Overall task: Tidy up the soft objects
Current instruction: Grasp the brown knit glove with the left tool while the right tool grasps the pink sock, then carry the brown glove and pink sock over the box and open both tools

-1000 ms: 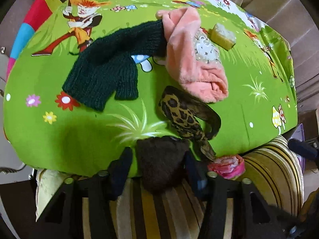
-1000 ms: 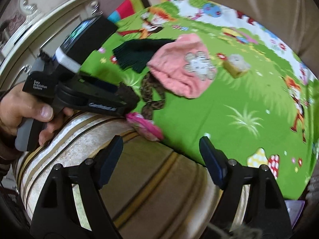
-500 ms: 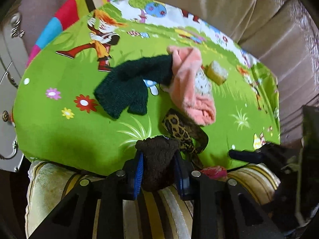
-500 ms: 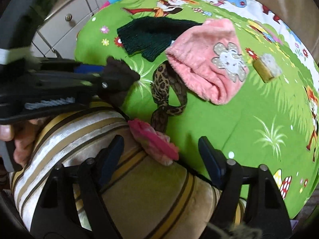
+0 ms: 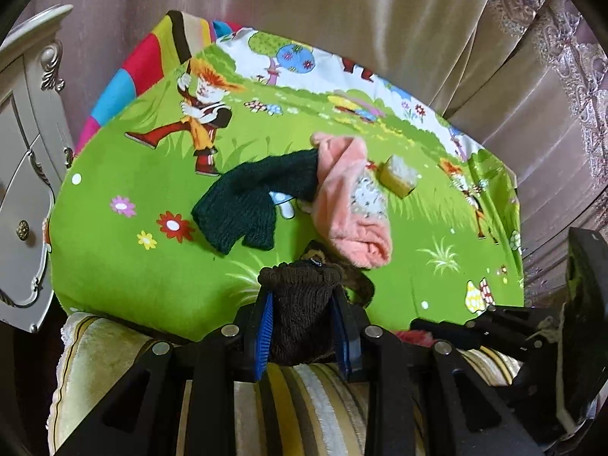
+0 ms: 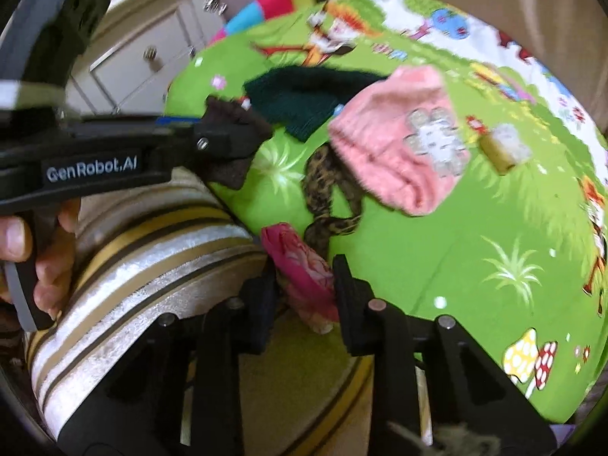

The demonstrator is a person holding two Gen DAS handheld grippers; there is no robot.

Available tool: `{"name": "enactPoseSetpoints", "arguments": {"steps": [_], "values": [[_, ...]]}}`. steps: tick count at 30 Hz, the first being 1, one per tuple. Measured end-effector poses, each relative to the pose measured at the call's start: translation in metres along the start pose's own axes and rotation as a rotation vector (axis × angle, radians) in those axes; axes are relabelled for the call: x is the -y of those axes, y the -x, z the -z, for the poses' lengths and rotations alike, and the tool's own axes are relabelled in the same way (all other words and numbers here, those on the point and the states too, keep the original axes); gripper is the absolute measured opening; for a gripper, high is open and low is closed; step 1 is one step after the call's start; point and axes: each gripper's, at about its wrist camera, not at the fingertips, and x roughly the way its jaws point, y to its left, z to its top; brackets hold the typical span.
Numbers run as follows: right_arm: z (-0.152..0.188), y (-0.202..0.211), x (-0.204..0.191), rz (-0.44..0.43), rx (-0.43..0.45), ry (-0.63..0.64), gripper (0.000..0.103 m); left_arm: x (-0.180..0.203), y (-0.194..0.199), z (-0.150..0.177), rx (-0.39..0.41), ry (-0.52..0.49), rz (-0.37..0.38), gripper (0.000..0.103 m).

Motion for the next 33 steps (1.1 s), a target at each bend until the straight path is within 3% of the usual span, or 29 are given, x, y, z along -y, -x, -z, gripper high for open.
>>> {"name": "enactPoseSetpoints", "arguments": {"steps": [12, 26, 33], "values": [[0.013, 0.048, 0.021, 0.092, 0.138, -0.123, 0.032, 0.029, 0.010, 0.002, 0.024, -0.017, 0.036, 0.029], [0.035, 0.098, 0.063, 0.113, 0.256, -0.290, 0.032, 0.066, 0.022, -0.001, 0.082, -0.031, 0.095, 0.029], [0.050, 0.117, 0.085, 0.221, 0.282, -0.370, 0.032, 0.091, 0.019, 0.003, 0.068, -0.067, 0.125, 0.029]]}}
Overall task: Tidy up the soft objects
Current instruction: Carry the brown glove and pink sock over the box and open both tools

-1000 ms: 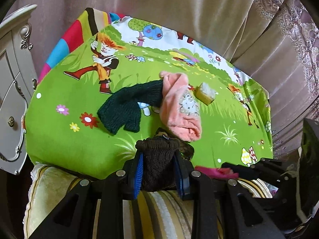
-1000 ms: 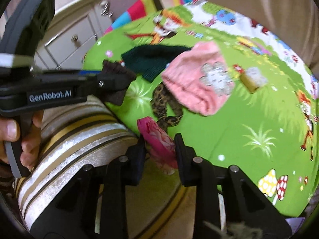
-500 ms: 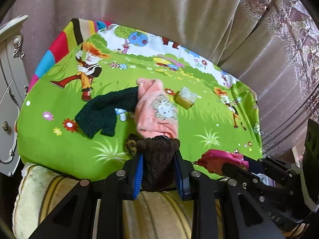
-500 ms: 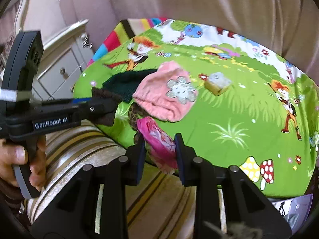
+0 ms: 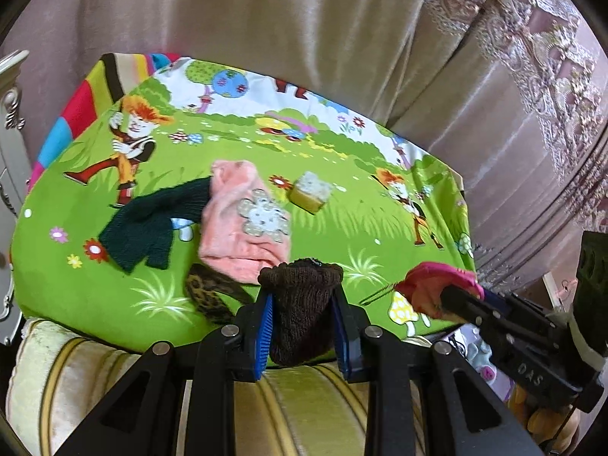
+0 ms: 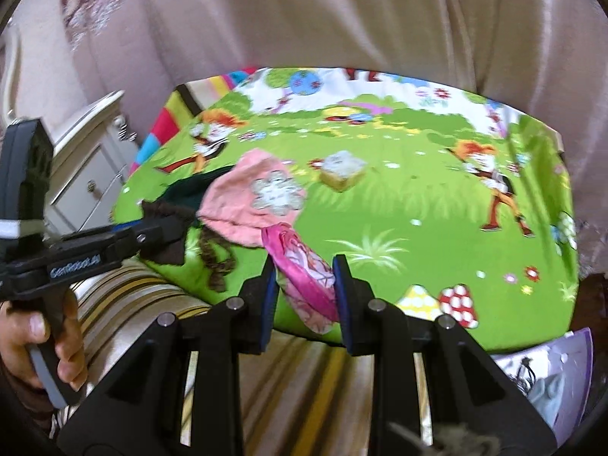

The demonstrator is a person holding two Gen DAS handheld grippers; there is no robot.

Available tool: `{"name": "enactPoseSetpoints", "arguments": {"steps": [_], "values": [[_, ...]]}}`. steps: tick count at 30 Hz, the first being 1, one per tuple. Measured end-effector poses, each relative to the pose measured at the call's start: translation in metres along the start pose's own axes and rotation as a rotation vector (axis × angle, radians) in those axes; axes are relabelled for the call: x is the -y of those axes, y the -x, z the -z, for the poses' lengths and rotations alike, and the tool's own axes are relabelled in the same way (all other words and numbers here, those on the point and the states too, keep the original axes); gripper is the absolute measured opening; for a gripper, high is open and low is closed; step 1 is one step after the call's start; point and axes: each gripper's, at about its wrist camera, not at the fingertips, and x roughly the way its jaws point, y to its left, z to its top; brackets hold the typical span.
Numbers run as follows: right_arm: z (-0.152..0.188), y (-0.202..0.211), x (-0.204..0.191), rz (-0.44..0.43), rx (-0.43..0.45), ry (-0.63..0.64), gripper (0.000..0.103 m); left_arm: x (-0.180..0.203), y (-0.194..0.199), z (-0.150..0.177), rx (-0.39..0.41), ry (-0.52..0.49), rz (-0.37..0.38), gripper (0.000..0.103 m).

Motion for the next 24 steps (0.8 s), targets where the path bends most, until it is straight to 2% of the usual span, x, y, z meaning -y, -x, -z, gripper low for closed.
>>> {"name": "enactPoseSetpoints", "arguments": {"steps": [3, 12, 19, 24], "values": [[0.003, 0.005, 0.015, 0.051, 0.004, -0.028, 0.032, 0.015, -0.004, 0.002, -0.011, -0.025, 0.019, 0.029], [0.022, 0.031, 0.066, 0.129, 0.020, -0.127, 0.032, 0.069, -0.017, 0.013, -0.061, -0.104, 0.099, 0.029], [0.046, 0.056, 0.111, 0.204, 0.022, -0.212, 0.032, 0.128, -0.036, 0.035, -0.152, -0.200, 0.198, 0.029], [0.066, 0.068, 0.143, 0.261, 0.007, -0.270, 0.032, 0.165, -0.050, 0.053, -0.219, -0.268, 0.242, 0.029]]}}
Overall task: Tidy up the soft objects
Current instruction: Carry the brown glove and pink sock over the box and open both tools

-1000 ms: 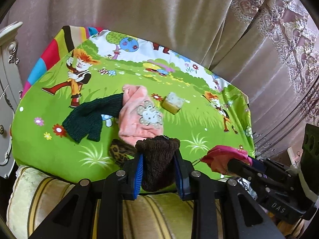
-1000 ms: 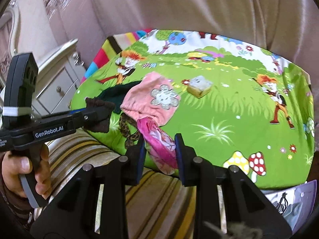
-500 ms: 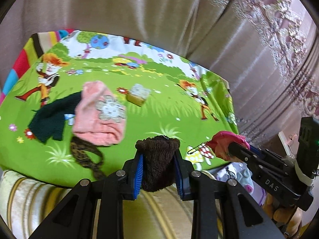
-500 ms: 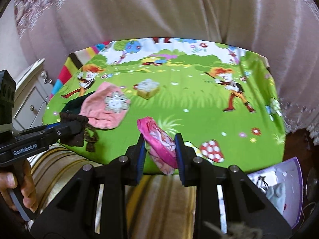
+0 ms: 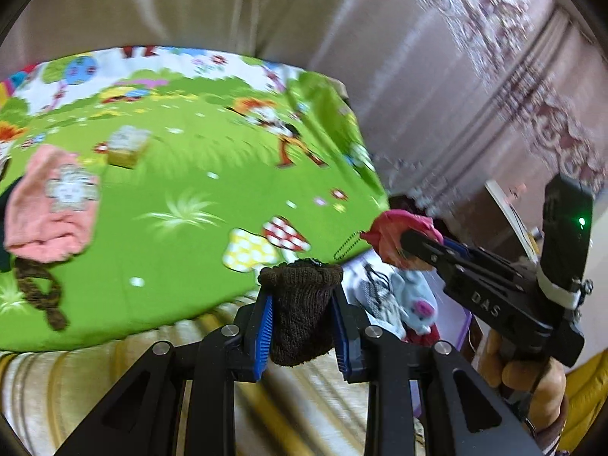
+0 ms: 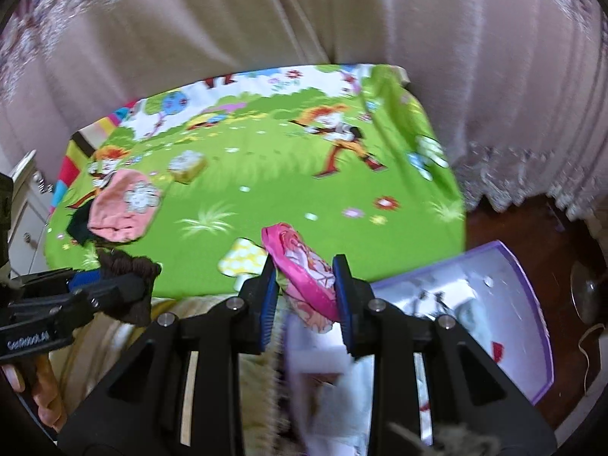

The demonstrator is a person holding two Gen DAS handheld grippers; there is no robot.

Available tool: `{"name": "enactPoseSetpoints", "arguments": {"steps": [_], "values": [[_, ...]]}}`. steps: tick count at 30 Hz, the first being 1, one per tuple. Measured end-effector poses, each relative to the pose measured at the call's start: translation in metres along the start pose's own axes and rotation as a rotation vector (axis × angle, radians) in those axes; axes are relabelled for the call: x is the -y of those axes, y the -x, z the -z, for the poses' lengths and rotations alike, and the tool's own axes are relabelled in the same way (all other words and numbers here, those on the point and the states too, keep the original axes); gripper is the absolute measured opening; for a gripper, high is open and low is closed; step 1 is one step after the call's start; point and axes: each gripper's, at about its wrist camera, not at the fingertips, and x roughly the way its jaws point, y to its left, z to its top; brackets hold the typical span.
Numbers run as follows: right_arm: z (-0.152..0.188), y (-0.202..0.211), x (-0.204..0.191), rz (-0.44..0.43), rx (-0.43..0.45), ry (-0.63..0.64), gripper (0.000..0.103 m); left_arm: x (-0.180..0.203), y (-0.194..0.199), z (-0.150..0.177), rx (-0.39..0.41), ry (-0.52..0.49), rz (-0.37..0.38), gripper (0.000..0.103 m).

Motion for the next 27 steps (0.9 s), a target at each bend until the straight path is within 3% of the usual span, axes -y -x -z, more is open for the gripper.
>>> {"name": "enactPoseSetpoints", "arguments": {"steps": [7, 18, 22, 24, 26, 27], "values": [[0.015, 0.003, 0.042, 0.107, -0.013, -0.050, 0.032, 0.039, -0.032, 0.008, -0.091, -0.060, 0.058, 0.029], [0.030, 0.009, 0.089, 0.237, -0.029, -0.118, 0.032, 0.080, -0.058, 0.015, -0.165, -0.133, 0.117, 0.029], [0.032, 0.007, 0.096, 0.279, -0.039, -0.130, 0.033, 0.090, -0.065, 0.016, -0.195, -0.148, 0.146, 0.038], [0.033, 0.006, 0.099, 0.288, -0.049, -0.143, 0.038, 0.092, -0.066, 0.017, -0.206, -0.153, 0.151, 0.046], [0.034, 0.005, 0.102, 0.292, -0.054, -0.155, 0.059, 0.093, -0.066, 0.018, -0.205, -0.153, 0.153, 0.054], [0.034, 0.006, 0.103, 0.298, -0.049, -0.158, 0.062, 0.092, -0.065, 0.018, -0.203, -0.151, 0.155, 0.055]]}}
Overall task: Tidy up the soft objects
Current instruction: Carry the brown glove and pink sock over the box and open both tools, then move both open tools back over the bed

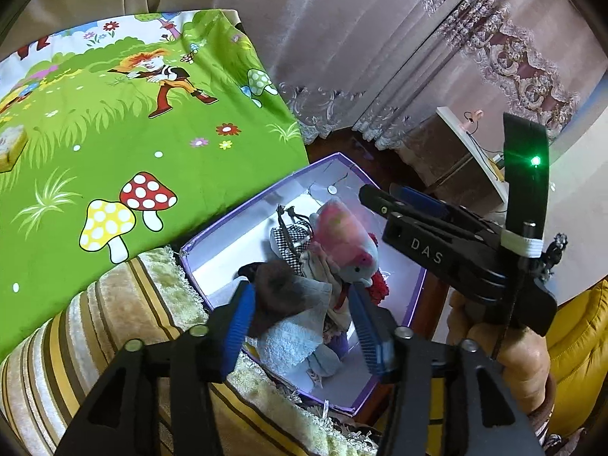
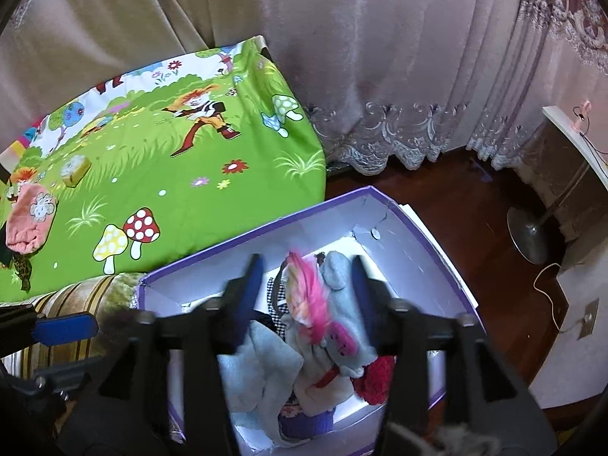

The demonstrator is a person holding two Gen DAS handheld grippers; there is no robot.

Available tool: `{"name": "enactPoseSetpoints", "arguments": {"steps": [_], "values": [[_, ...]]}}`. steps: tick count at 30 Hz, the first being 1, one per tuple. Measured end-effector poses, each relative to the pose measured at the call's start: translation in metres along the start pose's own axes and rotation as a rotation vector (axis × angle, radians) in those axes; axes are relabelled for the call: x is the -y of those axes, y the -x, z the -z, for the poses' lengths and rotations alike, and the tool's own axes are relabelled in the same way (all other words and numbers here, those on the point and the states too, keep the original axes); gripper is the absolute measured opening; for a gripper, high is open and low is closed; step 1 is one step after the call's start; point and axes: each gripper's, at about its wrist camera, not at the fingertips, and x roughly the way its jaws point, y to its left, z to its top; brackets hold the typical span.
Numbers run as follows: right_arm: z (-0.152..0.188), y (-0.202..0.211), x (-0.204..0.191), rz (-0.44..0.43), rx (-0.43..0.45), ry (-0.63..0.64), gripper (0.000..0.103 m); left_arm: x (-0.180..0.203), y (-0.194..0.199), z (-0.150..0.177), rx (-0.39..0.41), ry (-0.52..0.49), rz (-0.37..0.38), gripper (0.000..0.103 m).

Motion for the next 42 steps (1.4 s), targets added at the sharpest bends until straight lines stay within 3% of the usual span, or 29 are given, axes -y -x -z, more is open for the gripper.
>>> {"name": "enactPoseSetpoints", "arguments": {"steps": [11, 18, 28, 42], "values": [[-0.001, 0.005, -0.010, -0.025, 0.006, 0.010, 0.070, -0.015, 0.013, -0.001, 0.029, 0.038, -0.017, 0.055], [-0.009, 0.008, -0.036, -0.076, 0.011, 0.050, 0.072, -0.050, 0.038, -0.002, 0.072, 0.093, -0.058, 0.055], [-0.025, 0.015, -0.097, -0.169, 0.034, 0.161, 0.076, -0.148, 0.100, 0.014, 0.163, 0.273, -0.182, 0.055], [-0.041, 0.020, -0.169, -0.274, 0.039, 0.271, 0.081, -0.285, 0.180, 0.070, 0.239, 0.573, -0.389, 0.055]]}}
